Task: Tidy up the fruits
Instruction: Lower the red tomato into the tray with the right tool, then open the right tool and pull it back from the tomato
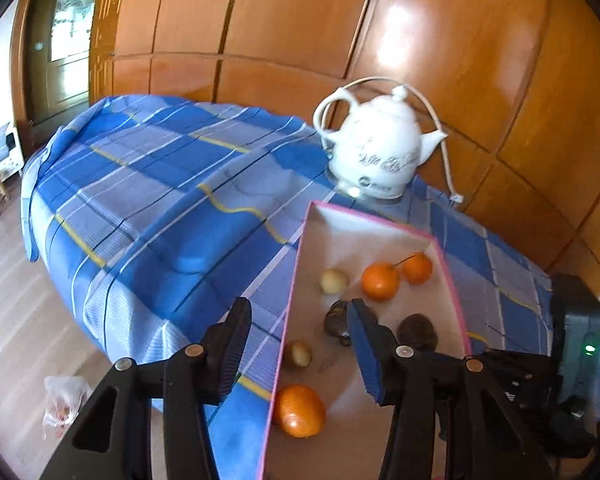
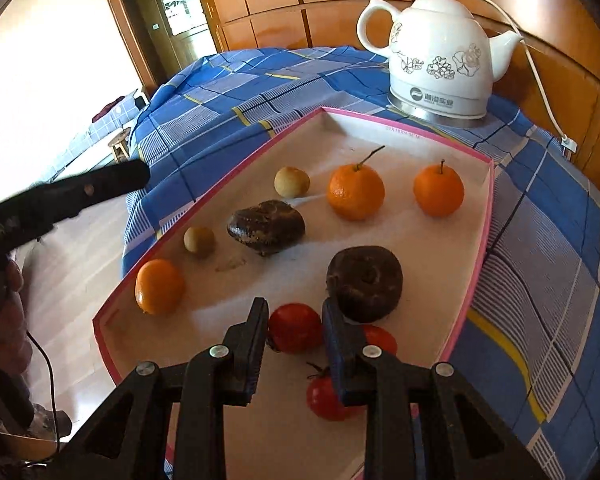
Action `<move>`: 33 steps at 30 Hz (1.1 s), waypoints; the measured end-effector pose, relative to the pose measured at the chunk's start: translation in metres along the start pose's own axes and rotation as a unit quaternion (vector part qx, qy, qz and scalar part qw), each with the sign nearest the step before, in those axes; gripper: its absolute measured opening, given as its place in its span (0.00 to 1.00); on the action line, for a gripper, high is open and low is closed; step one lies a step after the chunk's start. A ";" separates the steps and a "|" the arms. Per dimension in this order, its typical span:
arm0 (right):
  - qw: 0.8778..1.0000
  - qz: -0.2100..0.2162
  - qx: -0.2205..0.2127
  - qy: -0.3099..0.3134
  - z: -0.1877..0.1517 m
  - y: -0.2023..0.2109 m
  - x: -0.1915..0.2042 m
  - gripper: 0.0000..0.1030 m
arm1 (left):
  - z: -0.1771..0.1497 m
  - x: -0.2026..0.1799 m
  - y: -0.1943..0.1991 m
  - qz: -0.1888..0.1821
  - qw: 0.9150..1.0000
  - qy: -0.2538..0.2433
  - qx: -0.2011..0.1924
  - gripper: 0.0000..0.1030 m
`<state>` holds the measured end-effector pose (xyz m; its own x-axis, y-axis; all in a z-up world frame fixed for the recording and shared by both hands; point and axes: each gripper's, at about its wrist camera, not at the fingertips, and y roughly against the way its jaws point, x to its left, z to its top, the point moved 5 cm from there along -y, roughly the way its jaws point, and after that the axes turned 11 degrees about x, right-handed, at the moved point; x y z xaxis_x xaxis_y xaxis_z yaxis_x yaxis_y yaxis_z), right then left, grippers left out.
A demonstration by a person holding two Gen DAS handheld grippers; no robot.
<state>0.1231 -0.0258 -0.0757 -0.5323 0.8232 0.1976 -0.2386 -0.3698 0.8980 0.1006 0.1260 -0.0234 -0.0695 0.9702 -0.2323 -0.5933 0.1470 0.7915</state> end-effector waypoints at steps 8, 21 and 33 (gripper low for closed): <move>1.000 0.023 0.002 -0.015 -0.003 0.003 -0.003 0.27 | 0.005 0.024 -0.001 0.011 0.999 0.052 0.011 0.50; 1.000 0.000 0.006 -0.011 -0.007 0.000 0.000 0.27 | -0.010 -0.014 -0.001 0.075 0.997 -0.026 -0.003 0.59; 1.000 -0.006 -0.007 -0.022 -0.014 0.008 -0.001 0.27 | -0.017 -0.032 0.002 0.074 0.996 -0.040 -0.005 0.62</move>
<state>0.1107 -0.0355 -0.0741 -0.4937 0.8456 0.2032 -0.2563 -0.3647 0.8951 0.0878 0.0917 -0.0235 -0.0929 0.9934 -0.0676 -0.5891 -0.0002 0.8080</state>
